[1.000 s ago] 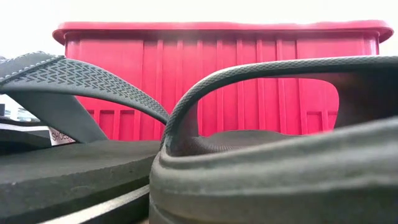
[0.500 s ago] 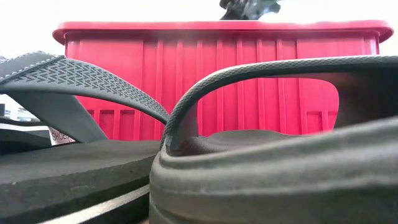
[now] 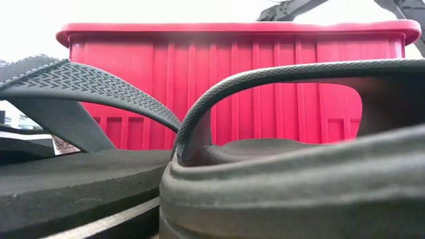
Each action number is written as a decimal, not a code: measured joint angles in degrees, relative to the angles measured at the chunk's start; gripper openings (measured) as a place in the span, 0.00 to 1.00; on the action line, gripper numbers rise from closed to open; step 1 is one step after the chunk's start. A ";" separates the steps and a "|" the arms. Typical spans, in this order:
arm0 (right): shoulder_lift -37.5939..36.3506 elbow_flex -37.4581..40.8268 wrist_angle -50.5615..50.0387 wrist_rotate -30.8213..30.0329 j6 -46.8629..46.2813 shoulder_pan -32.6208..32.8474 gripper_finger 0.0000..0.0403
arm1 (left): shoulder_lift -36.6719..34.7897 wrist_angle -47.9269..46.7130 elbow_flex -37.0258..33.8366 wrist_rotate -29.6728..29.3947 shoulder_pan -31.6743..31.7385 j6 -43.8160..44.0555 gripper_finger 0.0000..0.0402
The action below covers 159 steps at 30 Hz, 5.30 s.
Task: Pick and place slides into bin
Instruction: Put the slipper into the bin
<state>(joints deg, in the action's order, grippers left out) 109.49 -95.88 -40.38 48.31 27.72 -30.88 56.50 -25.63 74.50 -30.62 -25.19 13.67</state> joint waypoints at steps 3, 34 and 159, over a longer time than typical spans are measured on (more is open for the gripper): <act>2.05 0.00 -1.43 -0.23 -0.44 -0.06 0.01 | -0.26 -0.02 0.00 0.07 1.23 -0.11 0.01; 12.69 0.00 0.05 -3.38 -10.38 0.26 0.01 | -2.14 -2.91 0.00 0.60 7.61 -1.19 0.01; -86.73 62.88 35.57 -43.50 -58.47 53.60 0.00 | 57.86 25.95 1.05 51.49 6.10 14.17 0.80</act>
<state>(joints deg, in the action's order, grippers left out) 22.76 -32.99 -4.81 4.81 -30.76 22.72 114.37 0.32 75.55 20.88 -19.09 27.84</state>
